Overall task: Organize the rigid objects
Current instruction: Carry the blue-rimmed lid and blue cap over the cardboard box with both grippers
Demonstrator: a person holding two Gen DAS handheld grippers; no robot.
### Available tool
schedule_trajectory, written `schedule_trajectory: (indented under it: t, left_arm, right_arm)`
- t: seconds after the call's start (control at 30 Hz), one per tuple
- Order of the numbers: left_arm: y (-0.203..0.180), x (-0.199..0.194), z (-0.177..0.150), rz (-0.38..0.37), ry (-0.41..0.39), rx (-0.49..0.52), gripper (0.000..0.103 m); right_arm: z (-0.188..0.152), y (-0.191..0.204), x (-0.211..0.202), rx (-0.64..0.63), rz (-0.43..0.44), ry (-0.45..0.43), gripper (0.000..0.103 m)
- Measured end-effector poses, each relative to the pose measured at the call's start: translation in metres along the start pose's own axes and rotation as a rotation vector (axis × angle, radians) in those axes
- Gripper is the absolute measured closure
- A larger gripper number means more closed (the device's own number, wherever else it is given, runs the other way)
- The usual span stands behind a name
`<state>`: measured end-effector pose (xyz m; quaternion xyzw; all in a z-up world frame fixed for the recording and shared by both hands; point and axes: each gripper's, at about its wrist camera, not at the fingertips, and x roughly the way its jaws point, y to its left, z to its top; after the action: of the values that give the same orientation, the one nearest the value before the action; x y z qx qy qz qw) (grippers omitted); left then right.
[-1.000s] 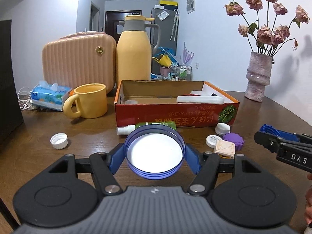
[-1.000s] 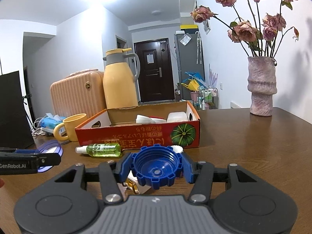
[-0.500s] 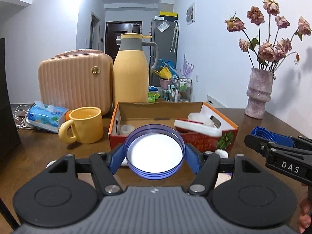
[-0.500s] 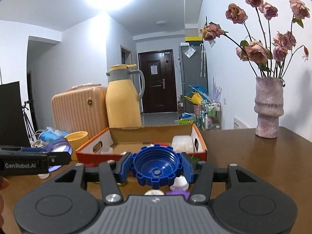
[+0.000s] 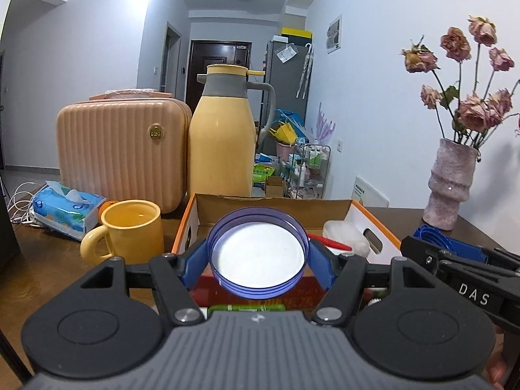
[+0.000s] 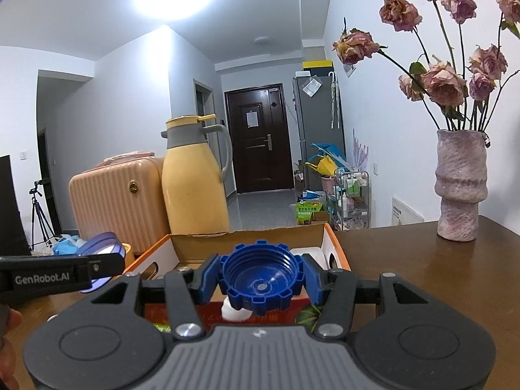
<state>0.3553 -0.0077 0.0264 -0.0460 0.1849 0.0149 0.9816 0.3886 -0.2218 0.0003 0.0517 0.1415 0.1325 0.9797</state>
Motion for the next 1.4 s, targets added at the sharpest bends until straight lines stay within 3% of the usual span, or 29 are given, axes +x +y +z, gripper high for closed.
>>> schedule_trajectory:
  t: [0.9, 1.4]
  left_arm:
    - [0.000, 0.085, 0.021, 0.049, 0.007, -0.009, 0.036]
    - [0.005, 0.126, 0.026, 0.071, 0.049, -0.004, 0.036]
  right_arm:
    - [0.013, -0.016, 0.089, 0.020, -0.010, 0.041, 0.051]
    - [0.014, -0.022, 0.127, 0.013, -0.014, 0.085, 0.051]
